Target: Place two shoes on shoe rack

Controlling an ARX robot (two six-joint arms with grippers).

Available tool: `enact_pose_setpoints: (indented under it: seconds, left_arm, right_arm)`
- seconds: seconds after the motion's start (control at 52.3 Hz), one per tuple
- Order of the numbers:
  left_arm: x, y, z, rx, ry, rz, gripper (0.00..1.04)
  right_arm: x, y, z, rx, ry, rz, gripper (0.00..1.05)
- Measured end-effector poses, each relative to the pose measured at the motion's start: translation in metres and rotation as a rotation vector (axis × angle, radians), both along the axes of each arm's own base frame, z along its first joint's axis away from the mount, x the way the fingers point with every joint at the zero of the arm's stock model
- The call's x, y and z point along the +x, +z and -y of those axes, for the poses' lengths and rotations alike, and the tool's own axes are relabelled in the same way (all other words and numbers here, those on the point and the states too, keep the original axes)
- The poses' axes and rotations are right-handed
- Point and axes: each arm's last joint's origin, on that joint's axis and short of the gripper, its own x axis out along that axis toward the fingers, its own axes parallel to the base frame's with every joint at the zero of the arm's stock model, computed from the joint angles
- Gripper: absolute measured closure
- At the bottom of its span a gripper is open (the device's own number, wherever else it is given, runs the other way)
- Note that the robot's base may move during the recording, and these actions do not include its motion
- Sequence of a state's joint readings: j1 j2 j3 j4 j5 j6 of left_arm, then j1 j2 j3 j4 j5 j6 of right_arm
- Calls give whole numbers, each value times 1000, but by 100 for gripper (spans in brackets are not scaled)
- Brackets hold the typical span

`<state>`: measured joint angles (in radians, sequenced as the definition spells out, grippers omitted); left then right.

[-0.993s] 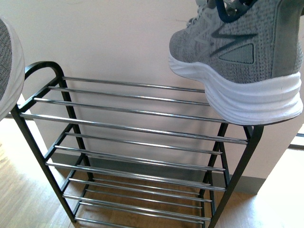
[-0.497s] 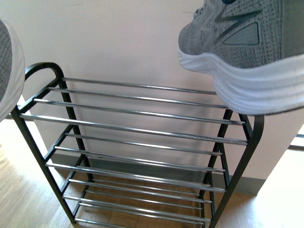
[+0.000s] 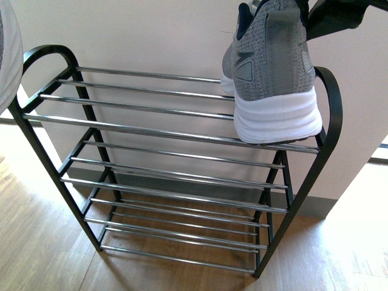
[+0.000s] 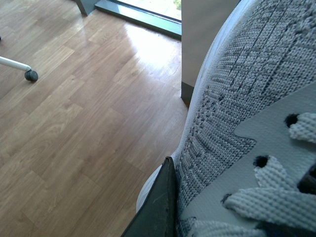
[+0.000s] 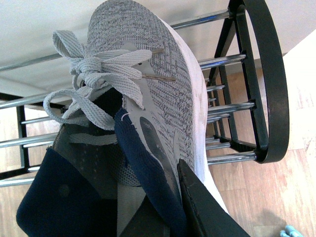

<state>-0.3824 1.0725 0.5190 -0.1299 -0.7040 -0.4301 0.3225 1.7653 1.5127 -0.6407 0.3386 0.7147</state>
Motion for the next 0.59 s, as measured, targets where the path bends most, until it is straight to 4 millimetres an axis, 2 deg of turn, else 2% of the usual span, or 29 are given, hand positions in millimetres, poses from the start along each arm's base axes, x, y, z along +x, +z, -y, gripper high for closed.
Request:
enact_pose_setpoints:
  seconds: [0.344,0.459,0.592]
  left_arm:
    - [0,0,0,-1,0,0,103]
    - [0,0,0,0,0,0,103]
    - [0,0,0,0,0,0,103]
  right_arm:
    - [20,-43,25,-46,-69,-18,103]
    - [19,-53,34,-56,-72,-26,103]
    - [10,-57,36,-49,-31,-32,102]
